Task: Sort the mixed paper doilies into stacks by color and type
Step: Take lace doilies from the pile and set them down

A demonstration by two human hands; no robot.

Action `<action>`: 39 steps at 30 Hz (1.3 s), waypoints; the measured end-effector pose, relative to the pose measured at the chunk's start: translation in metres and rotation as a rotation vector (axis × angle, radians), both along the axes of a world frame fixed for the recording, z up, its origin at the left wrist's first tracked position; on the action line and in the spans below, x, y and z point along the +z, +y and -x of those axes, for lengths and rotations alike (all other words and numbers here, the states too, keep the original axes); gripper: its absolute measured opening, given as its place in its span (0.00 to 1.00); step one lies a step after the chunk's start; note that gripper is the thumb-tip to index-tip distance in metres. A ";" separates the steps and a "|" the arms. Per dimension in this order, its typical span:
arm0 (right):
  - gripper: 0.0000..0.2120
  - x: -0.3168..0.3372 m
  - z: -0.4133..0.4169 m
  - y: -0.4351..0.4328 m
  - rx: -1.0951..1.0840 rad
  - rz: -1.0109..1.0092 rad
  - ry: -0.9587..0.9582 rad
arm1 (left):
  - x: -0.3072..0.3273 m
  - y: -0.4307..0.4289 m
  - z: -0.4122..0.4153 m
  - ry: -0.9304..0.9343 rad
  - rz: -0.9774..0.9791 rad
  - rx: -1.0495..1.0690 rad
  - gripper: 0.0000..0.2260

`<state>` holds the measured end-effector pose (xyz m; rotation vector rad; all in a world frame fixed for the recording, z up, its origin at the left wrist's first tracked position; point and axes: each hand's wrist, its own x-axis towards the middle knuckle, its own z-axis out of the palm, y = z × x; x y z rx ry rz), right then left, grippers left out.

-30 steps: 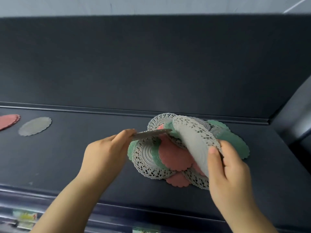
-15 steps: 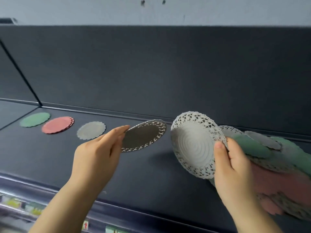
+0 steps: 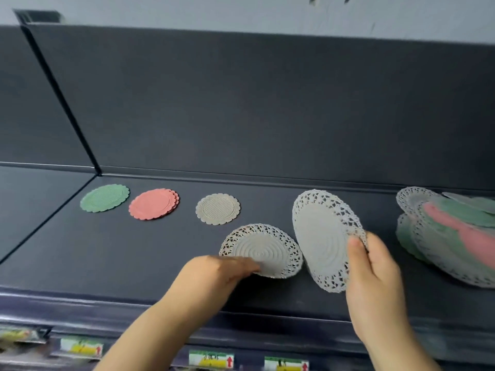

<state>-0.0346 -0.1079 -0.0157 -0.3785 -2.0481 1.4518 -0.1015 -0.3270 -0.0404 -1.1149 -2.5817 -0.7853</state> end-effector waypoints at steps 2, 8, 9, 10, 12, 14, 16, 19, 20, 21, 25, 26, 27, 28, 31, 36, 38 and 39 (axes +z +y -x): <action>0.09 0.001 -0.006 -0.011 -0.031 -0.002 0.006 | -0.005 -0.005 0.001 -0.014 -0.001 -0.055 0.14; 0.10 0.016 -0.013 -0.031 -0.078 -0.040 0.052 | -0.016 -0.008 0.007 -0.160 0.063 -0.090 0.13; 0.11 0.017 -0.012 -0.033 -0.082 -0.055 0.059 | -0.018 -0.011 0.008 -0.184 0.090 -0.110 0.13; 0.11 0.017 -0.011 -0.035 -0.083 -0.070 0.064 | -0.018 -0.013 0.007 -0.197 0.104 -0.122 0.14; 0.12 0.016 -0.005 -0.040 -0.089 -0.114 0.083 | -0.013 -0.020 0.004 -0.192 0.111 -0.107 0.14; 0.13 0.016 0.004 -0.049 -0.096 -0.290 0.132 | -0.006 -0.028 0.001 -0.136 0.093 -0.055 0.13; 0.15 0.014 0.015 -0.062 -0.014 -0.559 0.120 | -0.002 -0.039 0.001 -0.061 0.083 0.025 0.12; 0.23 -0.006 0.026 -0.083 0.260 -0.870 -0.189 | 0.001 -0.054 0.002 0.009 0.092 0.136 0.12; 0.23 -0.015 0.026 -0.088 0.311 -0.877 -0.261 | 0.001 -0.059 0.002 0.015 0.091 0.160 0.12; 0.22 -0.023 0.025 -0.093 0.359 -0.863 -0.308 | 0.002 -0.062 0.001 0.013 0.095 0.176 0.12; 0.19 -0.040 0.020 -0.105 0.416 -0.865 -0.342 | 0.003 -0.068 -0.004 0.009 0.107 0.181 0.12; 0.19 -0.042 0.018 -0.105 0.406 -0.853 -0.338 | 0.004 -0.068 -0.005 0.010 0.113 0.183 0.12; 0.18 -0.042 0.018 -0.105 0.395 -0.835 -0.335 | 0.004 -0.068 -0.006 0.016 0.121 0.183 0.11; 0.17 -0.042 0.017 -0.104 0.392 -0.822 -0.336 | 0.005 -0.067 -0.007 0.024 0.129 0.183 0.10; 0.19 -0.040 0.016 -0.106 0.420 -0.826 -0.372 | 0.007 -0.066 -0.011 0.043 0.128 0.181 0.09; 0.25 -0.038 0.010 -0.103 0.497 -0.853 -0.422 | 0.007 -0.054 -0.017 0.077 0.127 0.159 0.09; 0.24 -0.037 0.005 -0.098 0.544 -0.842 -0.431 | 0.007 -0.047 -0.019 0.123 0.153 0.156 0.08; 0.24 -0.035 0.002 -0.095 0.551 -0.824 -0.431 | 0.008 -0.043 -0.020 0.142 0.160 0.156 0.08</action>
